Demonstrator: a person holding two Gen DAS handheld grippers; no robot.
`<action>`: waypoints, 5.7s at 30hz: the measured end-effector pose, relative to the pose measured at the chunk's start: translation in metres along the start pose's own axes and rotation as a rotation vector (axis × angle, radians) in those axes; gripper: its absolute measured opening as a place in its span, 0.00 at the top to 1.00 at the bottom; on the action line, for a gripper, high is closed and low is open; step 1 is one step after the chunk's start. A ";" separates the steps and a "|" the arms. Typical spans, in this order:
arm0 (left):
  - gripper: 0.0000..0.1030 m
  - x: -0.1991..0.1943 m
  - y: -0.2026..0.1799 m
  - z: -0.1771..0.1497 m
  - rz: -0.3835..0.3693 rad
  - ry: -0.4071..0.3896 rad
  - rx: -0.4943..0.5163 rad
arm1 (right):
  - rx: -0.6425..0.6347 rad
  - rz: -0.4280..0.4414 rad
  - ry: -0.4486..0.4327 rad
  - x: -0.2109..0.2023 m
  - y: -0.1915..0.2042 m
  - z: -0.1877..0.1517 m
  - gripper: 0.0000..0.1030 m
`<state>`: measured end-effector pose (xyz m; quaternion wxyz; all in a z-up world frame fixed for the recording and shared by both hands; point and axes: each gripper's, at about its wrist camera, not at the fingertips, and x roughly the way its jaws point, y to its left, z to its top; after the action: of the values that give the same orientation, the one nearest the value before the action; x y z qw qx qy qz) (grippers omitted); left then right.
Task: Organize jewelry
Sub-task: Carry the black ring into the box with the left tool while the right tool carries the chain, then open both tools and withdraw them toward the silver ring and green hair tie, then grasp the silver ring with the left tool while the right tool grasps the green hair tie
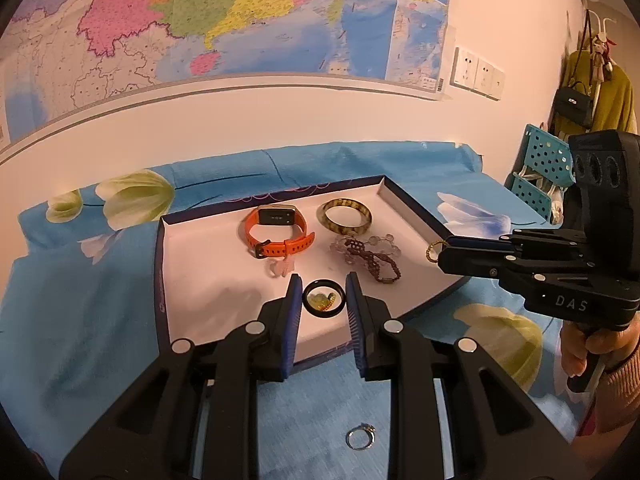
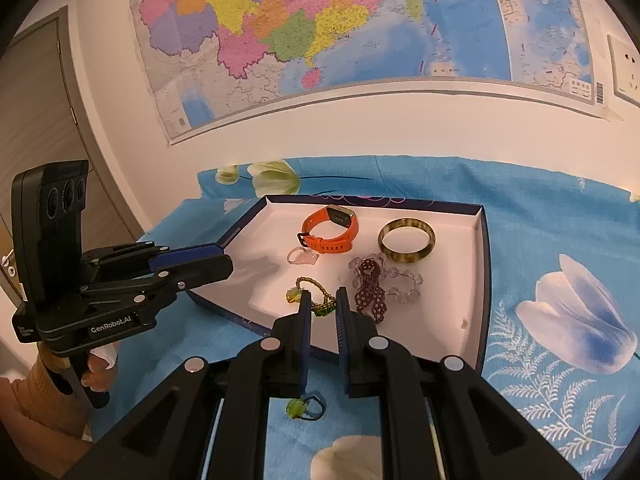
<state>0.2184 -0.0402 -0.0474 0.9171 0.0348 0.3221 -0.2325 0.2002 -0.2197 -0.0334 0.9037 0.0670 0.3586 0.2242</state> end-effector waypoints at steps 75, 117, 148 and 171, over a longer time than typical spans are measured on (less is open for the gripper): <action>0.78 0.092 0.011 0.016 0.035 0.169 -0.033 | 0.000 -0.113 0.119 0.080 -0.021 0.019 0.88; 0.47 -0.024 -0.001 -0.055 0.030 0.061 0.018 | -0.048 -0.049 0.151 0.006 0.018 -0.058 0.61; 0.71 0.001 -0.023 -0.087 -0.045 0.223 0.044 | -0.047 -0.053 0.200 0.021 0.030 -0.068 0.61; 0.82 -0.005 -0.021 -0.086 -0.023 0.200 0.016 | -0.091 -0.126 0.210 0.028 0.039 -0.066 0.76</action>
<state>0.1561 -0.0385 -0.1109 0.8773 0.0615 0.4107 -0.2407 0.1592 -0.1751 -0.0883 0.8757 -0.0205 0.4439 0.1890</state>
